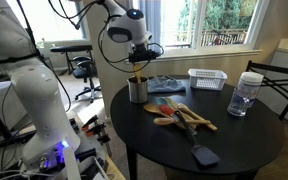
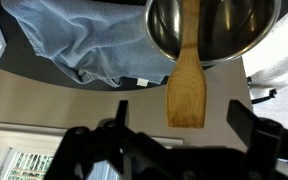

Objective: Put one wooden spoon in the utensil holder

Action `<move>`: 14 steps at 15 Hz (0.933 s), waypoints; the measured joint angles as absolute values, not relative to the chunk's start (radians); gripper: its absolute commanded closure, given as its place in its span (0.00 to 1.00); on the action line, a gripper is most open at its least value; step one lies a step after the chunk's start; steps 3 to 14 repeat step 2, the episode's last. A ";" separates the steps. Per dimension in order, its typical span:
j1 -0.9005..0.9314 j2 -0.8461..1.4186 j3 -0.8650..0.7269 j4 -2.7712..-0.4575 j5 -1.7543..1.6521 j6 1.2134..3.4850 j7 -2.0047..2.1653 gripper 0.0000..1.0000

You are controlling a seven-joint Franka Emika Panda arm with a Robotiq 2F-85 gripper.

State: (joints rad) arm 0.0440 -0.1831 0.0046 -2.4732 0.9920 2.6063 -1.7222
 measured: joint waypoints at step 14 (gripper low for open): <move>0.044 -0.183 0.005 -2.473 0.992 2.606 -1.722 0.00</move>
